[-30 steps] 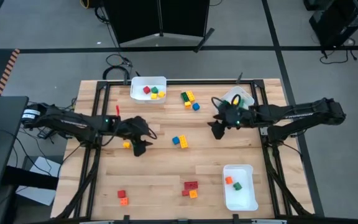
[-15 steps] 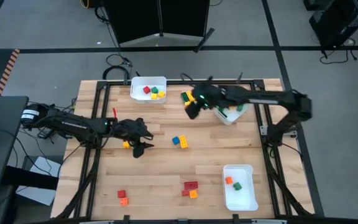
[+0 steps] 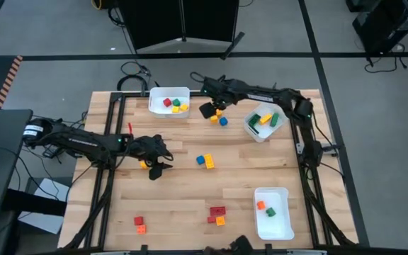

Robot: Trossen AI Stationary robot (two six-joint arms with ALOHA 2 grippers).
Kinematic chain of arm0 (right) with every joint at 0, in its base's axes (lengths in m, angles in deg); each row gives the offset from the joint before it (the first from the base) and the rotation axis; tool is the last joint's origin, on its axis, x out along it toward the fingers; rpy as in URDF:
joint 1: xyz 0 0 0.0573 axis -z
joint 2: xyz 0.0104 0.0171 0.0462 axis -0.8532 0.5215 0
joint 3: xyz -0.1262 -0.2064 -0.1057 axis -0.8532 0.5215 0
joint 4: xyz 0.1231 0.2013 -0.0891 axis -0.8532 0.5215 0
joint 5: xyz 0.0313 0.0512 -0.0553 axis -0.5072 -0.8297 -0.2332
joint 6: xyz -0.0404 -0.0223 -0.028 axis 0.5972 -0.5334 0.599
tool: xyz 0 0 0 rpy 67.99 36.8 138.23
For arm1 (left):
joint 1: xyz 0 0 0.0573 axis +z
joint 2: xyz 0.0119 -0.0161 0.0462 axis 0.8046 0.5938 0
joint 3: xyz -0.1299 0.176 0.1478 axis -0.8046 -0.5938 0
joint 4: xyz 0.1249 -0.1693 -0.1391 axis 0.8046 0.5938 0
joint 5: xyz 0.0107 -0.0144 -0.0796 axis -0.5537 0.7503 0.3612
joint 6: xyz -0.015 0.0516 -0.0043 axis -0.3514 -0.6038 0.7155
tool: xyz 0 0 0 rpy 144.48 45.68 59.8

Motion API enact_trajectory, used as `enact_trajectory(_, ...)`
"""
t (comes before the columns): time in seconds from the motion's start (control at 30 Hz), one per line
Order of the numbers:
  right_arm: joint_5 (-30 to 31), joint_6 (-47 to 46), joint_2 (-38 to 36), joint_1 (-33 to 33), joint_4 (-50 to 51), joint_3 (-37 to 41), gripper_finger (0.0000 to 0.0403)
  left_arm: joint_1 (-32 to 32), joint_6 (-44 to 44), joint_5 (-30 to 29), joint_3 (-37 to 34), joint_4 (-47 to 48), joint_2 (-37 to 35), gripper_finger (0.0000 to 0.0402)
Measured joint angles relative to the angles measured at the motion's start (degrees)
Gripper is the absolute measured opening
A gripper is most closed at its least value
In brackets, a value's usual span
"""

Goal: Sort blocks by size
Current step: Put the yellow 8 stud gamepiece into the top right white bin

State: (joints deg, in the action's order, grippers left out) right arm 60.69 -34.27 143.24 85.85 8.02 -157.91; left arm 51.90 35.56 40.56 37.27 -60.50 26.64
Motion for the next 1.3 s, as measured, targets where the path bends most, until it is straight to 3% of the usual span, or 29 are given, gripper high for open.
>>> enact_trajectory(0.43,-1.8,-2.4,6.8,4.8,4.0,-1.6,0.0235,0.0,0.0,0.0,0.0,5.8,-5.4,0.0259)
enact_trajectory(1.3,-1.8,-4.4,6.6,6.9,7.2,1.2,0.0232,0.1,0.1,-0.9,0.0,8.1,-7.2,0.0259)
